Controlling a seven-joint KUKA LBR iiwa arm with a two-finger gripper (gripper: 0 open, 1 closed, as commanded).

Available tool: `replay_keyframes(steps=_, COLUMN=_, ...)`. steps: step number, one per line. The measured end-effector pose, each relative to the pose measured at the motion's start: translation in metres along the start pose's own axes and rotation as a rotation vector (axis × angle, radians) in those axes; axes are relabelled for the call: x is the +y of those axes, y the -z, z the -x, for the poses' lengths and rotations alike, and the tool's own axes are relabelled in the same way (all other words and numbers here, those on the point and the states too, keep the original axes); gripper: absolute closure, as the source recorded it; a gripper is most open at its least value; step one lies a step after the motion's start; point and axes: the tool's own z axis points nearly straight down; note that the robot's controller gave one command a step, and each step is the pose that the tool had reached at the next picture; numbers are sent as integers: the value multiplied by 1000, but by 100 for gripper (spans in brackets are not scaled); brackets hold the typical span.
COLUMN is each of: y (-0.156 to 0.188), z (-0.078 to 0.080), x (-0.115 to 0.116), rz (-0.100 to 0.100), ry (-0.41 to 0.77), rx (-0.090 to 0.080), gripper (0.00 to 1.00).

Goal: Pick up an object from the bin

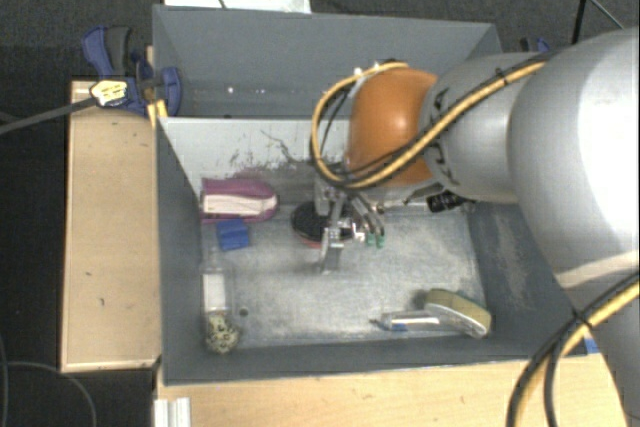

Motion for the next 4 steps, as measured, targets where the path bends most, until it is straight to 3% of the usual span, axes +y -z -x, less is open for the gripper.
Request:
replay_keyframes(steps=2, y=0, z=-3, x=11, rz=-1, ry=-120, rx=0, gripper=0)
replay_keyframes(steps=3, y=-1, z=-5, x=11, rz=0, ry=-119, rx=6, gripper=100)
replay_keyframes(steps=4, y=150, z=-10, x=19, rz=-4, ry=-76, rx=10, gripper=100)
